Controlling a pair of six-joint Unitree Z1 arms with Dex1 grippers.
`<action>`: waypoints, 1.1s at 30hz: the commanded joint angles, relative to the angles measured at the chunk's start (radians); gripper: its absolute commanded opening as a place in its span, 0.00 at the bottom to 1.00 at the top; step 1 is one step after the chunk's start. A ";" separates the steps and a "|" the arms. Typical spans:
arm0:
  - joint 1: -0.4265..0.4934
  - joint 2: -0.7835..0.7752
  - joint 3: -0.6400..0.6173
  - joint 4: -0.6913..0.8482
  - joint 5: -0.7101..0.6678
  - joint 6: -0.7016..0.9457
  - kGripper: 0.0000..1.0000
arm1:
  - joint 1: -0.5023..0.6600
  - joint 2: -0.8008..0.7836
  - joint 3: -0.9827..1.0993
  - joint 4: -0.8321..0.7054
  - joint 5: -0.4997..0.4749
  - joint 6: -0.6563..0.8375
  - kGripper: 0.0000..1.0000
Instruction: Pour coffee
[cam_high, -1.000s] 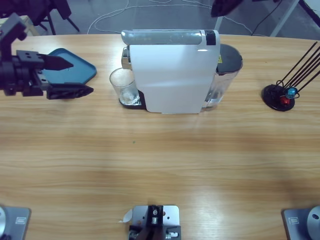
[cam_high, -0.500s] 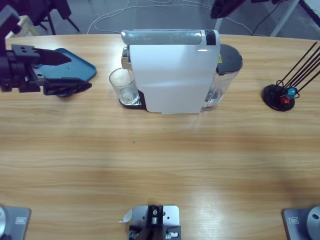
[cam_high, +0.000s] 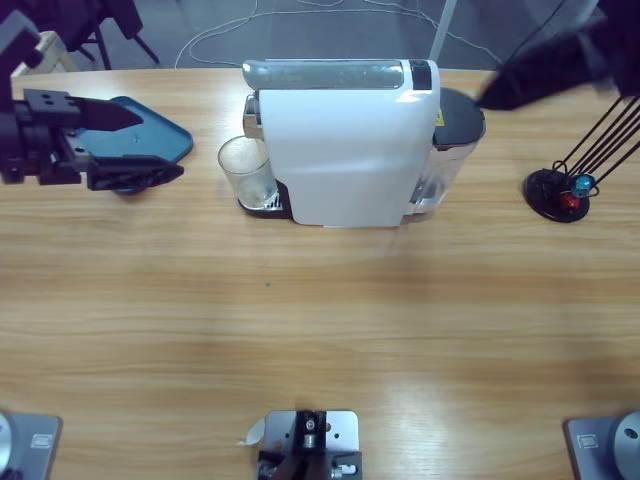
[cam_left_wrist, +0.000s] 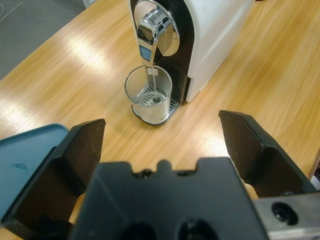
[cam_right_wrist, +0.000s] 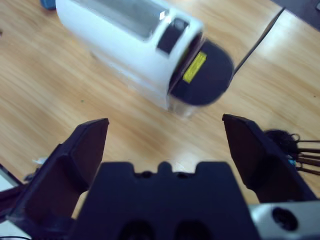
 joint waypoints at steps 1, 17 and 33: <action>-0.006 0.025 0.050 0.017 0.008 -0.016 1.00 | 0.021 -0.221 0.420 -0.208 0.094 0.003 1.00; -0.045 0.008 0.044 0.035 -0.019 -0.016 1.00 | 0.010 -0.455 0.626 -0.264 -0.035 -0.037 1.00; -0.045 0.046 0.024 0.051 -0.018 -0.015 1.00 | -0.016 -0.491 0.626 -0.257 0.077 -0.127 1.00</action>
